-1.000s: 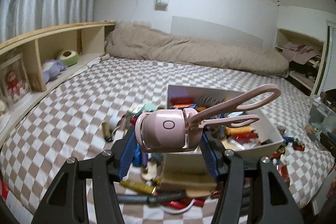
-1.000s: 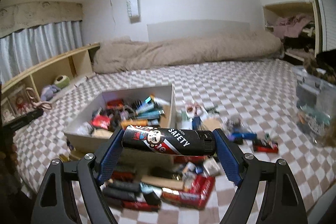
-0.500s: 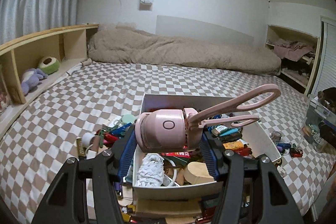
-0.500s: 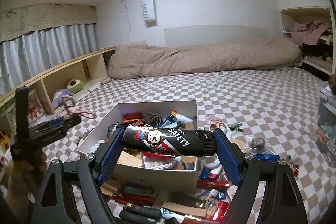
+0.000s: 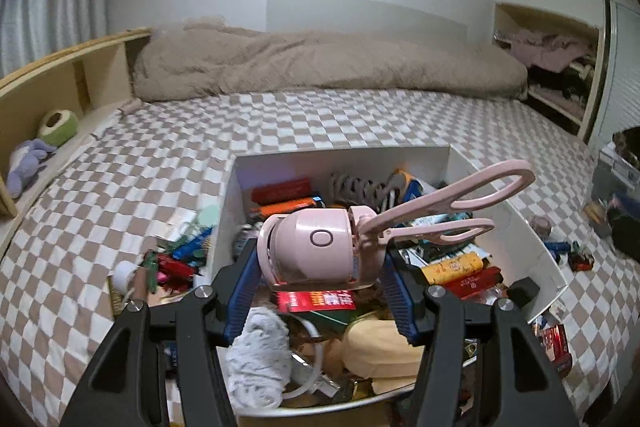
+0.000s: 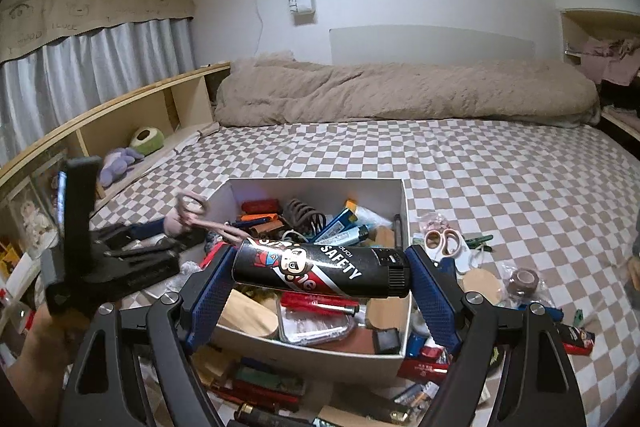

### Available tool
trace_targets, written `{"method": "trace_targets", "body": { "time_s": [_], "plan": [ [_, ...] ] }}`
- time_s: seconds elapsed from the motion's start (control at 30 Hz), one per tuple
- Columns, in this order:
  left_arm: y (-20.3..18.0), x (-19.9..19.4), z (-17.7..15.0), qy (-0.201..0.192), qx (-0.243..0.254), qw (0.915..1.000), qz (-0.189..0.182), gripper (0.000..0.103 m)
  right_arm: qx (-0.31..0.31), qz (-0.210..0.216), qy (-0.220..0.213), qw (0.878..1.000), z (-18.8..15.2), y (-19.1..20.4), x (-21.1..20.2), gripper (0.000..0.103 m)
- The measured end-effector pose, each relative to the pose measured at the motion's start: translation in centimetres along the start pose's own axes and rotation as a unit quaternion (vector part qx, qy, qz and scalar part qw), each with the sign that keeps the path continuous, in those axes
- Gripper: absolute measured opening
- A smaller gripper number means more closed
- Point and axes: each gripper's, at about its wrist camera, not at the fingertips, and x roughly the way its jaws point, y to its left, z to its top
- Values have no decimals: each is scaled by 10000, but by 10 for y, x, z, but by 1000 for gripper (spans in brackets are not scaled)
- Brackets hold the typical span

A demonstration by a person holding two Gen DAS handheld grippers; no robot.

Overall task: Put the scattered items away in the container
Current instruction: 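Lift the eyelash curler and SAFETY lighter over the white box with both tools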

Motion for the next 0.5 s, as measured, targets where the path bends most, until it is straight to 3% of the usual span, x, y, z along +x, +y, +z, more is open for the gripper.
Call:
{"method": "trace_targets", "body": {
  "time_s": [0.37, 0.5],
  "plan": [
    [-14, 39, -1, 614, 75, 9970, -458, 58, 162, 117, 60, 9998, 11, -5, 14, 84],
    [-16, 48, 0, 720, 78, 9964, -435, 58, 150, 111, 74, 9998, 16, -4, 19, 84]
  ]
}}
